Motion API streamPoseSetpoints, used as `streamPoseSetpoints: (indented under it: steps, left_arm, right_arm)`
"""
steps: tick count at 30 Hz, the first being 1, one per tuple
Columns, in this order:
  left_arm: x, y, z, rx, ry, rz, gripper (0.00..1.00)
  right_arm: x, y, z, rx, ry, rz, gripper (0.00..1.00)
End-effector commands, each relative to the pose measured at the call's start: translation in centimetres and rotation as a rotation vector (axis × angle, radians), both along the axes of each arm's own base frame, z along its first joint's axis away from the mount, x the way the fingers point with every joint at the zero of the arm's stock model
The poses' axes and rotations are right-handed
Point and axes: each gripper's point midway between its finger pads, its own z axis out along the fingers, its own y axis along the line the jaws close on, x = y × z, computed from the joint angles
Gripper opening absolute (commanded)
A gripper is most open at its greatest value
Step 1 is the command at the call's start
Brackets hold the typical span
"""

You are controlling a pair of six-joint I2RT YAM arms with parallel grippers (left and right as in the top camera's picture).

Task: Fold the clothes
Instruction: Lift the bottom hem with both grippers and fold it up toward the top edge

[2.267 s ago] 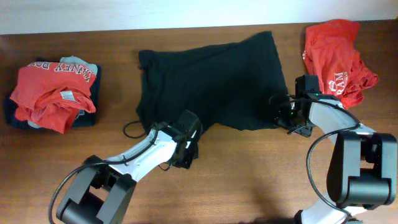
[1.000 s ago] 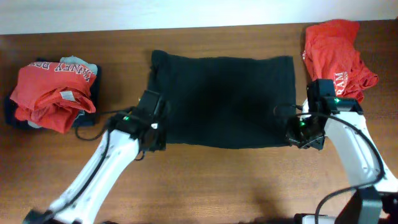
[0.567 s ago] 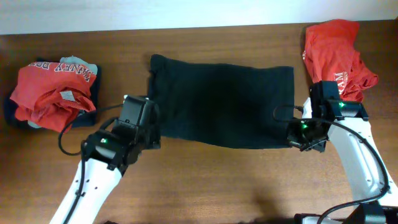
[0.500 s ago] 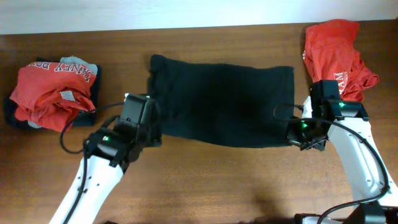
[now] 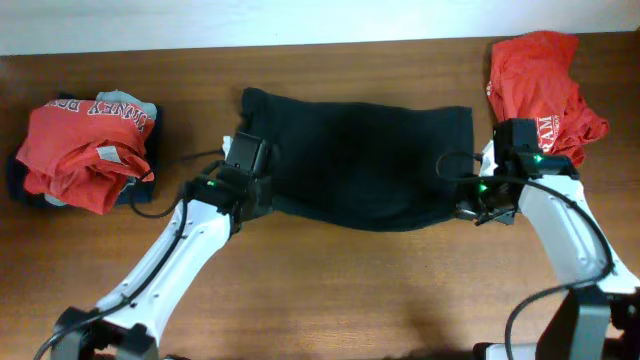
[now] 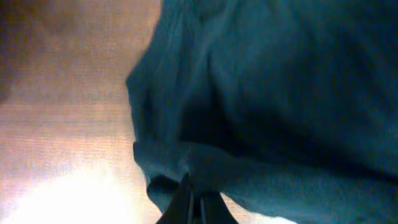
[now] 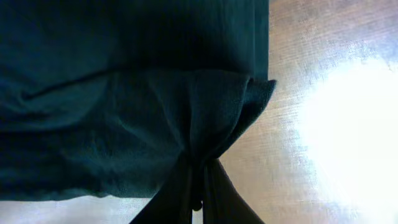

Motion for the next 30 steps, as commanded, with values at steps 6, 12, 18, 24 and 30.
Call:
streamPoseSetpoints:
  steps: [6, 12, 18, 24, 30]
  left_arm:
    - [4.0, 0.3, 2.2, 0.022, -0.185, 0.053, 0.01]
    - [5.8, -0.4, 2.0, 0.027, -0.237, 0.020, 0.01]
    - [7.0, -0.9, 0.0, 0.030, -0.230, 0.019, 0.01]
    - [8.3, -1.4, -0.3, 0.012, -0.273, 0.022, 0.01]
    - [9.5, -1.9, 0.9, -0.016, -0.344, 0.026, 0.01]
  right_arm:
    - [2.5, -0.4, -0.3, -0.009, -0.065, -0.003, 0.04]
    - [3.9, -0.6, -1.4, -0.012, -0.083, -0.003, 0.04]
    - [5.1, -0.7, -2.7, -0.012, -0.096, -0.003, 0.04]
    - [6.7, -0.9, -2.5, -0.018, -0.158, -0.003, 0.04]
    - [7.7, -1.0, -2.1, -0.024, -0.204, -0.003, 0.05]
